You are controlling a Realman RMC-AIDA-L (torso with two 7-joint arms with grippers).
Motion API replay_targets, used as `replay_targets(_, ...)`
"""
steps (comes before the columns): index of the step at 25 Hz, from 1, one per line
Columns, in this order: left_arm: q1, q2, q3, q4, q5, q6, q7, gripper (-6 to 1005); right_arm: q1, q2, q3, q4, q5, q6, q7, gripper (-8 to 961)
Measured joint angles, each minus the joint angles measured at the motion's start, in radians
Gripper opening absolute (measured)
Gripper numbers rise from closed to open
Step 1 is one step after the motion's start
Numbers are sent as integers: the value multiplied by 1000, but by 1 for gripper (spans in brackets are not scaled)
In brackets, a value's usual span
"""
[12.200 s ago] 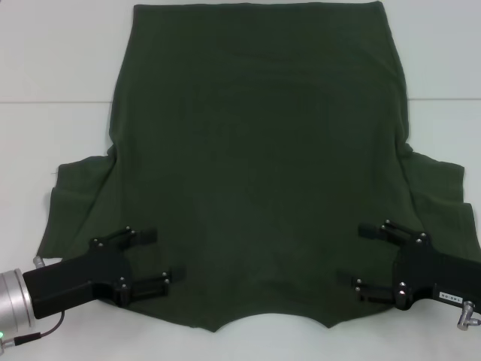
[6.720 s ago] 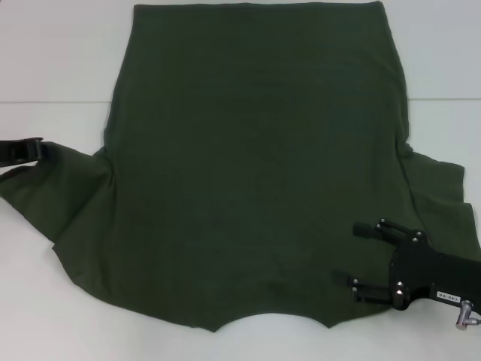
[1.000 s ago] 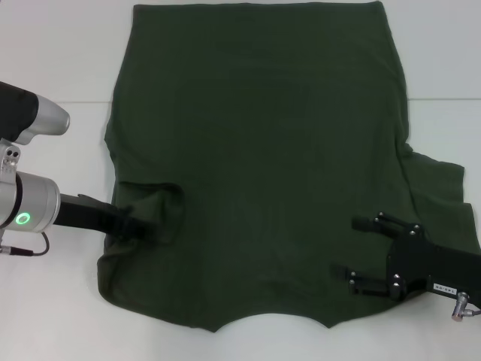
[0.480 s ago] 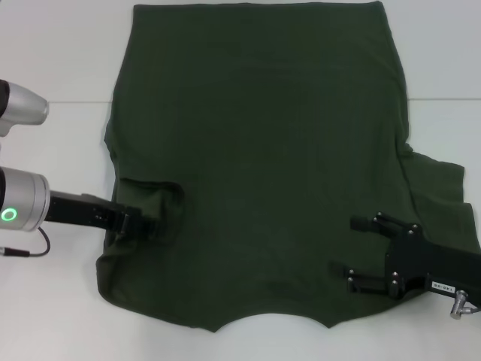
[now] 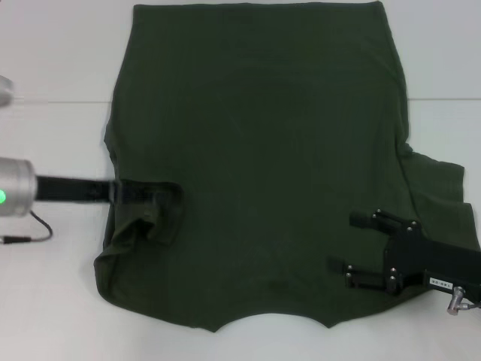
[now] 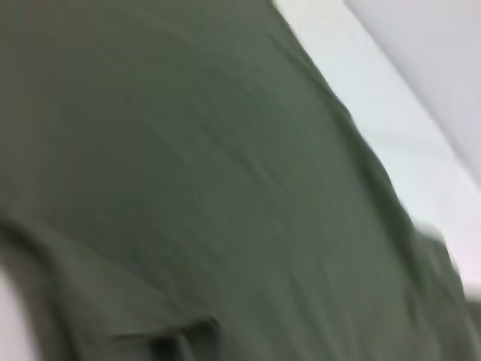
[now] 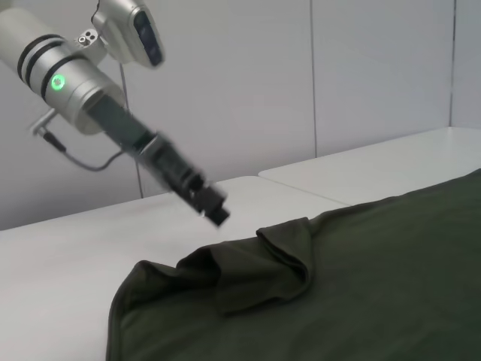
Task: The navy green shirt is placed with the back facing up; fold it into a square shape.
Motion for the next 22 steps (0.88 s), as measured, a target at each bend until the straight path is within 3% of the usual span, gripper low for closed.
replay_targets(3,-3,16,-85,-28,-6,-26,-140,638,2,-1,0,5,1,11,0,916)
replay_targets(4,-7,32,-99,-62,-7,-38,-196,638,3,-1,-1,7,1,16,1,916)
replay_targets(10,-44,67,-101,-177,5,-67,-264,636,5,0,-6,16,1,34,1,914)
replay_targets(22,-80,67,-95,-302,16,-252,-337,636,11,-1,-9,30,0,36,1,912)
